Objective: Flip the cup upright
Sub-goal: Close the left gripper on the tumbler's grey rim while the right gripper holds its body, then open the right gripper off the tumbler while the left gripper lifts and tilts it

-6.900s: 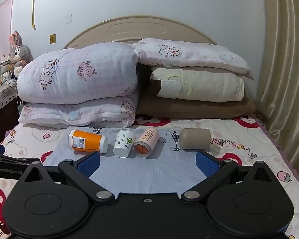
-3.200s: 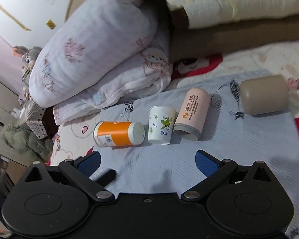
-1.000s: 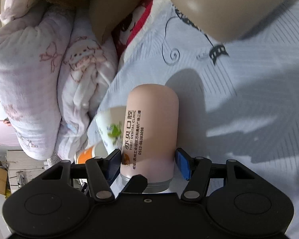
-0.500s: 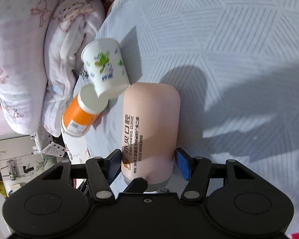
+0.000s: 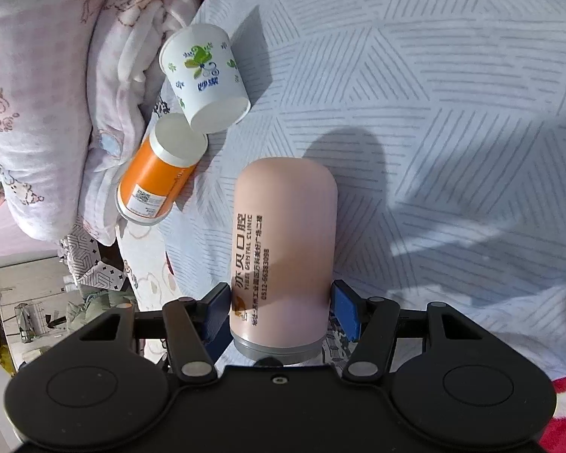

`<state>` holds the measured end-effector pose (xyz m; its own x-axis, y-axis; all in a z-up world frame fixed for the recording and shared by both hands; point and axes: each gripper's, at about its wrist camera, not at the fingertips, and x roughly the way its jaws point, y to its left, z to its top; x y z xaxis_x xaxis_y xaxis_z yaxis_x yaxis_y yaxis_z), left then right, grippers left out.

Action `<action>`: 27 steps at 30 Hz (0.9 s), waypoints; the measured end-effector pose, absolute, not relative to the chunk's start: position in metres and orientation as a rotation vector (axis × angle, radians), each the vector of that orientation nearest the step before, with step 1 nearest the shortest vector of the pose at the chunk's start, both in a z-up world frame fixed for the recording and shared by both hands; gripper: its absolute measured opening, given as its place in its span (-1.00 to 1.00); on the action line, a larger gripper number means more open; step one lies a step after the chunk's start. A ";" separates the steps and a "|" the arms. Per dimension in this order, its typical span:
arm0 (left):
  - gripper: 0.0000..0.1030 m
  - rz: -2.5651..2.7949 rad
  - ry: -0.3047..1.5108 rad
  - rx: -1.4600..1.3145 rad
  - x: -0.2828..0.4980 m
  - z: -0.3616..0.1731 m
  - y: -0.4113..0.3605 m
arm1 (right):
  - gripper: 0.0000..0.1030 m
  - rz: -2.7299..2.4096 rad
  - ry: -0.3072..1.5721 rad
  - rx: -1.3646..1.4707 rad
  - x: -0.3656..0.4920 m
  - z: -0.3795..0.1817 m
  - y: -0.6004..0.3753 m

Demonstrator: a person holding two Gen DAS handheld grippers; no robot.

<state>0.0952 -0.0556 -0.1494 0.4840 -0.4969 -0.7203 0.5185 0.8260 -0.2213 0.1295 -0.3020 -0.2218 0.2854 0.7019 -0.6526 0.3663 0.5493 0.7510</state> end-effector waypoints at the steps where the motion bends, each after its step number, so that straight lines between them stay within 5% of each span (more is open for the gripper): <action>1: -0.07 -0.616 0.877 0.015 0.097 -0.152 -0.054 | 0.24 0.285 1.324 1.035 0.129 -0.223 -0.301; 8: -0.07 -0.643 0.880 -0.005 0.095 -0.156 -0.049 | 0.40 0.297 1.383 0.852 0.123 -0.191 -0.319; 17: -0.07 -0.632 0.885 -0.114 0.091 -0.148 -0.045 | 0.53 0.721 1.111 -0.340 0.120 -0.087 -0.253; 27: -0.07 -0.288 0.896 -0.457 0.065 -0.146 -0.031 | 0.60 1.066 0.698 -1.497 0.081 -0.114 -0.178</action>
<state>0.0647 -0.0305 -0.1459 0.5965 -0.4247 -0.6811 0.0515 0.8670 -0.4956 0.0809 -0.1784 -0.1142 0.4182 0.1262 -0.8996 -0.8749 -0.2103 -0.4362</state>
